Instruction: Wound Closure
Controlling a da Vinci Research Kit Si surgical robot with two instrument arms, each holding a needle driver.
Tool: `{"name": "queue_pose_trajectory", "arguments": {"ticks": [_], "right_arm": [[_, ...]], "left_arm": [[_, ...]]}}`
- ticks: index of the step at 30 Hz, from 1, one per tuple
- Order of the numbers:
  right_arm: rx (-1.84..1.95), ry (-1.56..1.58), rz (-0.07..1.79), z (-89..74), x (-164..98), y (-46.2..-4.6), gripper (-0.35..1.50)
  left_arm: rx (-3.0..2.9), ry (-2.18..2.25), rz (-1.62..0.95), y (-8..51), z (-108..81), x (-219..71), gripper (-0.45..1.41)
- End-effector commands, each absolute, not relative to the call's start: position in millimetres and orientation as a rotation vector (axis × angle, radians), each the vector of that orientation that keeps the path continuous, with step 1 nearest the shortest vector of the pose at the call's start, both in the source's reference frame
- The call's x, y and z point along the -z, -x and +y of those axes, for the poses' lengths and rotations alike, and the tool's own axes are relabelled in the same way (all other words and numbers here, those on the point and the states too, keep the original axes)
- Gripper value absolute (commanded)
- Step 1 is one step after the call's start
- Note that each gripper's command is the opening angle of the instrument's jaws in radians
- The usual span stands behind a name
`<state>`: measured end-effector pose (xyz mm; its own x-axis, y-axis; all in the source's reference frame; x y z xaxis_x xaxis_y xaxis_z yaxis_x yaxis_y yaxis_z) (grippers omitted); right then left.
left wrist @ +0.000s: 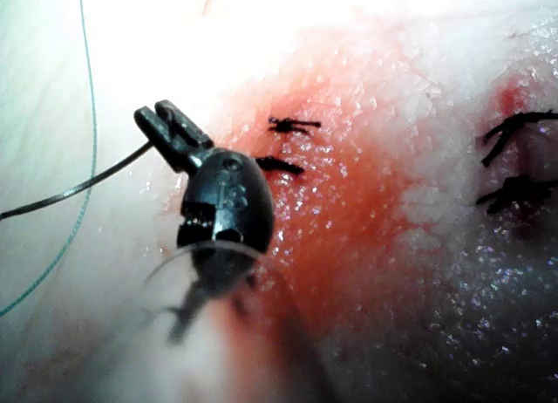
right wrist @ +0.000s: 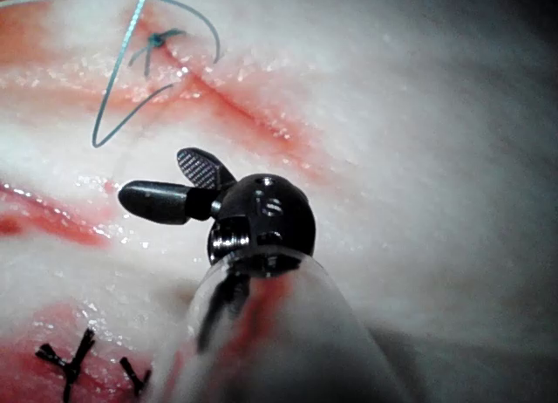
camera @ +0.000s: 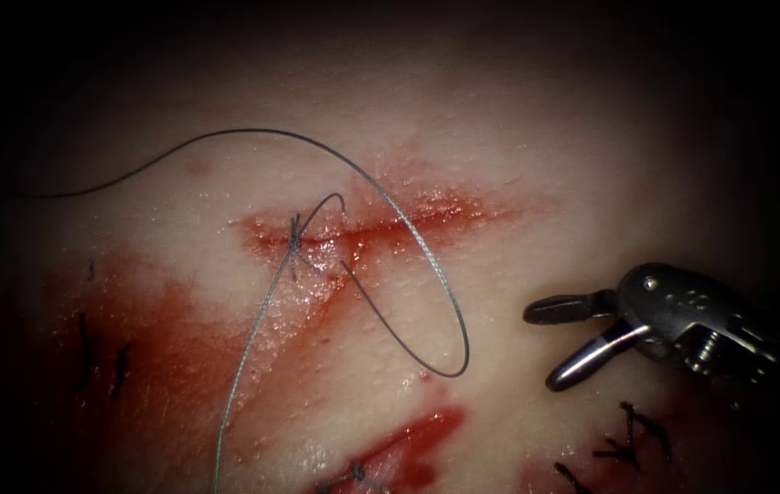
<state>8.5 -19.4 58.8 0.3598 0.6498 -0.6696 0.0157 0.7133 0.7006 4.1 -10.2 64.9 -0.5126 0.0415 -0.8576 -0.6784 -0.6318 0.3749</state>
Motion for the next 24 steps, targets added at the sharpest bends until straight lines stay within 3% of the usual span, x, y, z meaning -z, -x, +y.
{"name": "queue_pose_trajectory", "arguments": {"ticks": [1,3,4,11,24], "right_arm": [[-0.391,-0.580,1.161,-18.4,-60.3,-9.5,1.33],[-0.361,-0.487,1.156,-17.9,-60.9,-10.3,0.99],[-0.268,-0.366,1.158,-17.4,-61.8,-11.3,0.98],[-0.190,-0.061,1.116,-15.2,-66.4,-15.9,1.38],[-0.160,-0.004,1.245,-17.2,-71.5,-21.5,1.40]], "left_arm": [[-2.175,1.216,1.005,-3.5,-9.7,-65.6,-0.45],[-2.170,1.226,1.009,-2.9,-9.8,-65.8,-0.45],[-2.173,1.235,1.009,-2.5,-9.8,-65.8,-0.45],[-2.199,1.304,0.987,0.2,-9.8,-65.7,-0.45],[-2.231,1.441,0.943,7.5,-9.9,-64.3,-0.45]]}}
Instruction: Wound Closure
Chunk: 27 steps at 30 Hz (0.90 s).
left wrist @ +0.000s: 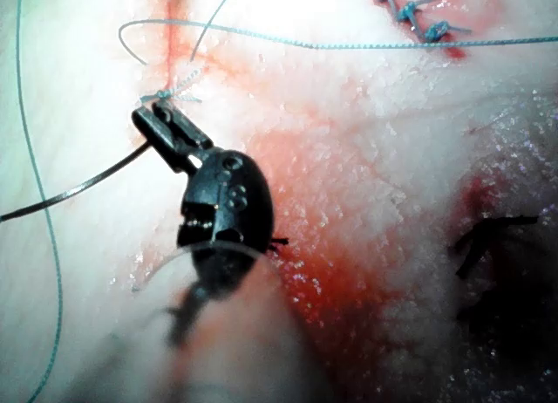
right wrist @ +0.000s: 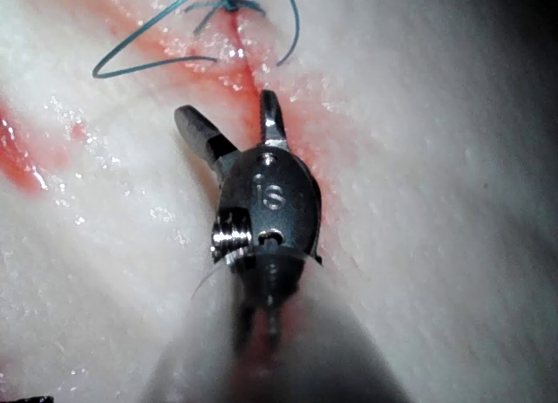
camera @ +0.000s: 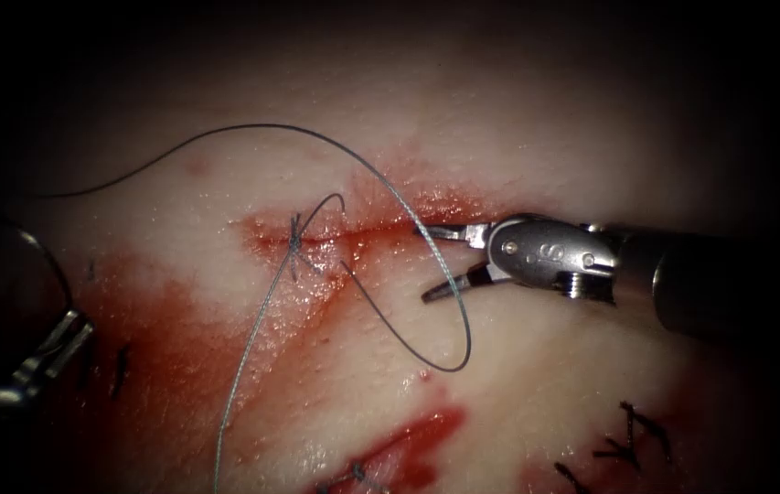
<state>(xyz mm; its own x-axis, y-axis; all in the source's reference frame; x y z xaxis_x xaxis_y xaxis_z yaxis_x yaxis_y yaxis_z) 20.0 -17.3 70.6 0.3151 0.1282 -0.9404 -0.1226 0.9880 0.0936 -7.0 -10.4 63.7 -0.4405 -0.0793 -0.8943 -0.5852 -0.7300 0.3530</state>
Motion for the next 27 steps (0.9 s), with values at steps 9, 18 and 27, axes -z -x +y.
{"name": "queue_pose_trajectory", "arguments": {"ticks": [9,18,27], "right_arm": [[-0.135,0.000,1.259,-18.3,-73.7,-25.3,1.40],[-0.130,0.006,1.268,-18.4,-74.4,-26.6,1.33],[-0.127,0.001,1.253,-18.5,-74.3,-26.4,-0.35]], "left_arm": [[-2.247,1.468,0.908,9.3,-10.6,-65.2,-0.45],[-2.262,1.465,0.889,9.4,-11.2,-66.4,-0.45],[-2.261,1.464,0.885,9.5,-11.4,-66.5,-0.45]]}}
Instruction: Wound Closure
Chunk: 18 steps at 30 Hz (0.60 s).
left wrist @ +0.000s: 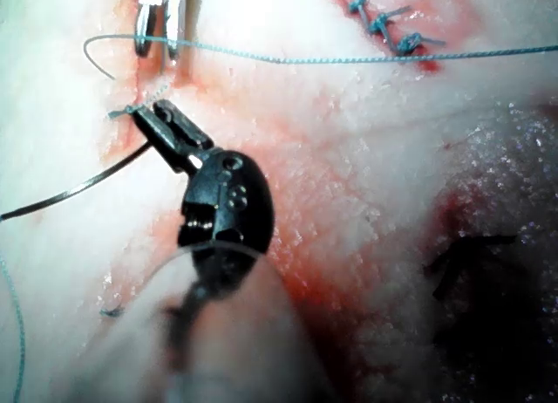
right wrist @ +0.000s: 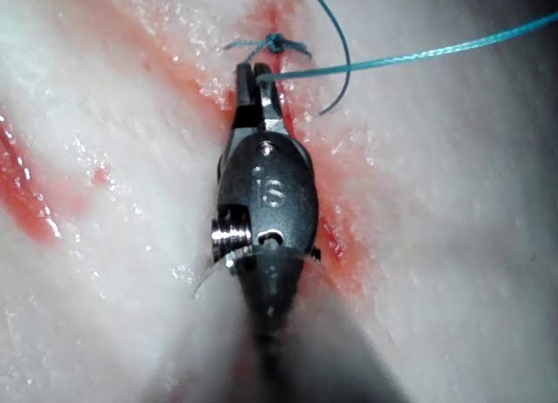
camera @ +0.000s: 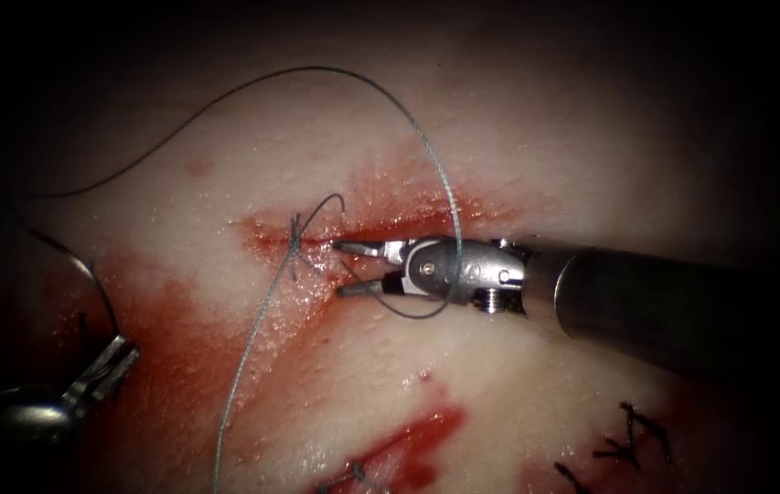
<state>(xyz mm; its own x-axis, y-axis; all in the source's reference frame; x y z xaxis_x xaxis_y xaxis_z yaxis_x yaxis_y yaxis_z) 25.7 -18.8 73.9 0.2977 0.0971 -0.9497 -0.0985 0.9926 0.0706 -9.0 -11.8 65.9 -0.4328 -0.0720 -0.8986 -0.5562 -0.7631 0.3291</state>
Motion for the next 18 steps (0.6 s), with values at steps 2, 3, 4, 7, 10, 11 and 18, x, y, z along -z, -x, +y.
{"name": "queue_pose_trajectory", "arguments": {"ticks": [2,3,4,7,10,11,18], "right_arm": [[-0.120,-0.006,1.216,-18.7,-74.3,-26.0,-0.35],[-0.118,-0.008,1.206,-18.8,-74.3,-25.8,-0.35],[-0.113,-0.012,1.203,-18.9,-74.3,-25.6,-0.35],[-0.100,-0.025,1.193,-19.3,-74.0,-25.1,-0.35],[-0.059,-0.074,1.184,-21.2,-72.4,-24.9,-0.35],[-0.037,-0.103,1.185,-21.8,-71.9,-25.0,-0.35],[0.124,-0.307,1.140,-27.5,-63.8,-26.7,-0.35]], "left_arm": [[-2.261,1.464,0.885,9.5,-11.4,-66.5,-0.45],[-2.261,1.464,0.885,9.5,-11.4,-66.5,-0.45],[-2.264,1.464,0.883,9.5,-11.4,-66.6,-0.45],[-2.269,1.463,0.879,9.5,-11.5,-66.8,-0.45],[-2.267,1.468,0.873,9.5,-11.6,-67.0,-0.45],[-2.270,1.467,0.871,9.5,-11.6,-67.1,-0.45],[-2.276,1.466,0.868,9.5,-11.7,-67.3,-0.45]]}}
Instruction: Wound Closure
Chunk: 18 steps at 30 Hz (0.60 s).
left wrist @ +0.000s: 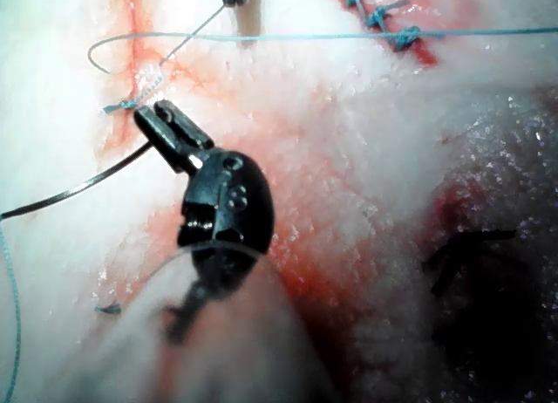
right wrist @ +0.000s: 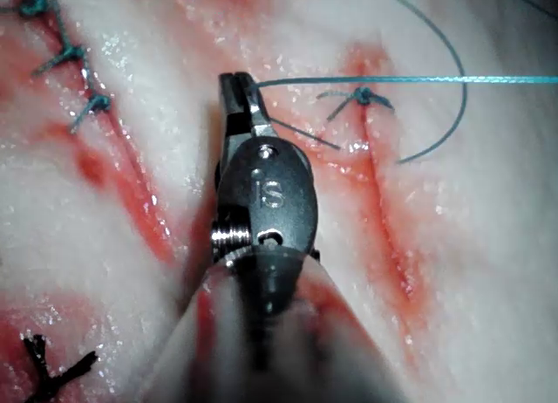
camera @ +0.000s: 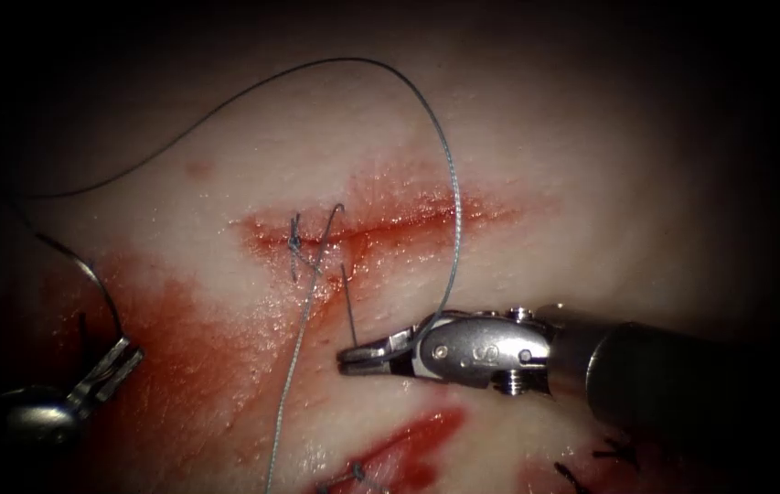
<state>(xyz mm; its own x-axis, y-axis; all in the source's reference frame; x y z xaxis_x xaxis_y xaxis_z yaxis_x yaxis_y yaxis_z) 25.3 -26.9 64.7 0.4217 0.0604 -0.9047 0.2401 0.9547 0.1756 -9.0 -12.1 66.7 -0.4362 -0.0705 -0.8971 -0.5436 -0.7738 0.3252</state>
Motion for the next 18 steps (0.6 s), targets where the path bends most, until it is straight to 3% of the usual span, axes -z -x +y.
{"name": "queue_pose_trajectory", "arguments": {"ticks": [1,18], "right_arm": [[0.136,-0.320,1.137,-28.1,-62.8,-26.9,-0.35],[0.354,-0.516,1.094,-35.6,-50.5,-30.2,-0.35]], "left_arm": [[-2.276,1.466,0.868,9.5,-11.7,-67.3,-0.45],[-2.278,1.466,0.867,9.5,-11.7,-67.4,-0.45]]}}
